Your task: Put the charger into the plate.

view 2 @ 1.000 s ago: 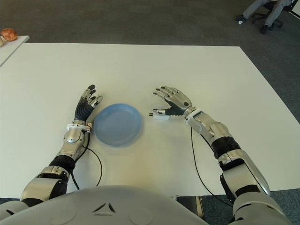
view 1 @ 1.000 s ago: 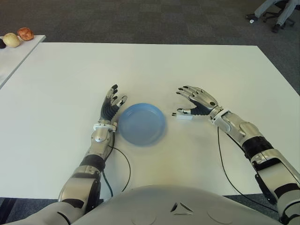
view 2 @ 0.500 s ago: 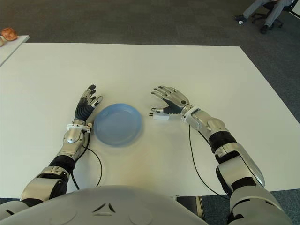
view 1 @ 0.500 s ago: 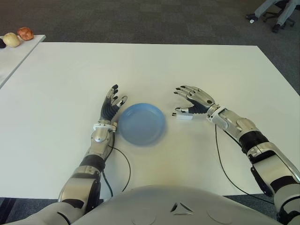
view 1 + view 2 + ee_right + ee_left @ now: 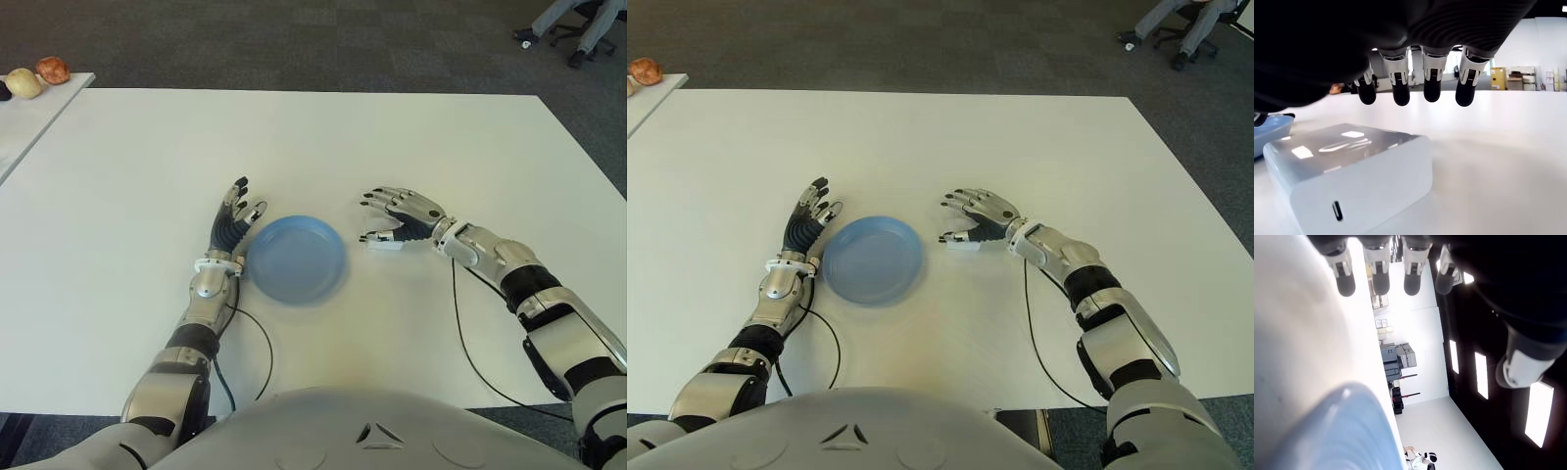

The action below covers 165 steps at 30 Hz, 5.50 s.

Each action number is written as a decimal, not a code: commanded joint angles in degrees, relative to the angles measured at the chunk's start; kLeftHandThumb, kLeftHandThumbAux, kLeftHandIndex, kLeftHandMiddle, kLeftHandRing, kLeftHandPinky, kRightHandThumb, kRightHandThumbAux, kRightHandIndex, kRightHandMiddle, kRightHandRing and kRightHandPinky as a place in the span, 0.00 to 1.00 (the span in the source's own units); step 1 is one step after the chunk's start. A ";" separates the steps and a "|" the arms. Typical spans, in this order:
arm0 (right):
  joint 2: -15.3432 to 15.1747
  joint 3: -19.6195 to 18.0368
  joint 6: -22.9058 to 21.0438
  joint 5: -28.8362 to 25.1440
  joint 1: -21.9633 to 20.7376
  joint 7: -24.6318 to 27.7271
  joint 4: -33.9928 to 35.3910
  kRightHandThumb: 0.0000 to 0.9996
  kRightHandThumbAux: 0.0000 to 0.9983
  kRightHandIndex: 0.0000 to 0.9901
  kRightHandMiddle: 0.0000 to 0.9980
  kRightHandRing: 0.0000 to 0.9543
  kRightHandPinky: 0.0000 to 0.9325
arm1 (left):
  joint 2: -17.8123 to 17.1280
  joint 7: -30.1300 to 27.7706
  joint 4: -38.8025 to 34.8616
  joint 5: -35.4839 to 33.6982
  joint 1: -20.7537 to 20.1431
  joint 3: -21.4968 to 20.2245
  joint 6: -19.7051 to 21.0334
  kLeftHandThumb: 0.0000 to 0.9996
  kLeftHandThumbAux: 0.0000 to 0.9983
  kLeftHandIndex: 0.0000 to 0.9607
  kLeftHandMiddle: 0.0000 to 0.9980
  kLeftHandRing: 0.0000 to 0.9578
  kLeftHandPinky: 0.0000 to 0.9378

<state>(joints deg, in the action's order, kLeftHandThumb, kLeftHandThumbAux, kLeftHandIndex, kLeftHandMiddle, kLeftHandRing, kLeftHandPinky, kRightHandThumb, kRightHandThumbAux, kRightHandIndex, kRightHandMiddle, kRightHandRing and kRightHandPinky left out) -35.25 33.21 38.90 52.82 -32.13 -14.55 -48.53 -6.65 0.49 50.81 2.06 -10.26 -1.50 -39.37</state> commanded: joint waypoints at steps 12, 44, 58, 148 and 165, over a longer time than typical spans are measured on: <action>-1.15 4.79 3.87 3.35 -3.27 -2.67 -5.77 0.29 0.11 0.00 0.00 0.00 0.00 | 0.36 -1.90 4.10 0.09 5.88 0.23 2.10 0.00 0.54 0.00 0.04 0.03 0.03; -4.89 5.75 6.60 2.30 -3.27 -0.09 -3.98 0.28 0.10 0.00 0.00 0.00 0.00 | -0.31 -3.62 6.07 0.08 5.15 0.25 1.14 0.00 0.53 0.00 0.04 0.03 0.04; -5.36 5.91 5.79 2.52 -2.28 -0.69 -4.05 0.29 0.11 0.00 0.00 0.00 0.00 | -0.33 -3.16 6.21 0.53 5.03 0.48 1.11 0.00 0.53 0.00 0.04 0.04 0.03; -3.11 10.25 -7.86 7.16 1.41 -10.72 -3.86 0.36 0.16 0.00 0.00 0.00 0.00 | -0.46 -6.65 5.47 -1.00 5.45 0.21 1.31 0.00 0.50 0.00 0.05 0.04 0.04; -4.24 9.12 -6.62 6.04 0.93 -7.76 -1.63 0.47 0.40 0.03 0.05 0.13 0.25 | -0.42 -6.57 5.21 -0.72 5.22 0.35 1.56 0.00 0.48 0.04 0.06 0.04 0.04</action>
<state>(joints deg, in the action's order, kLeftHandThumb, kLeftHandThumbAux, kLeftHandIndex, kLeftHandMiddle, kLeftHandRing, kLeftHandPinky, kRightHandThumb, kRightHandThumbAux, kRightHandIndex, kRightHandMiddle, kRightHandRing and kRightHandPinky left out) -39.11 42.17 31.93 58.86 -31.87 -24.86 -50.25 -7.74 -5.78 51.51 0.49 -10.40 -1.52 -39.57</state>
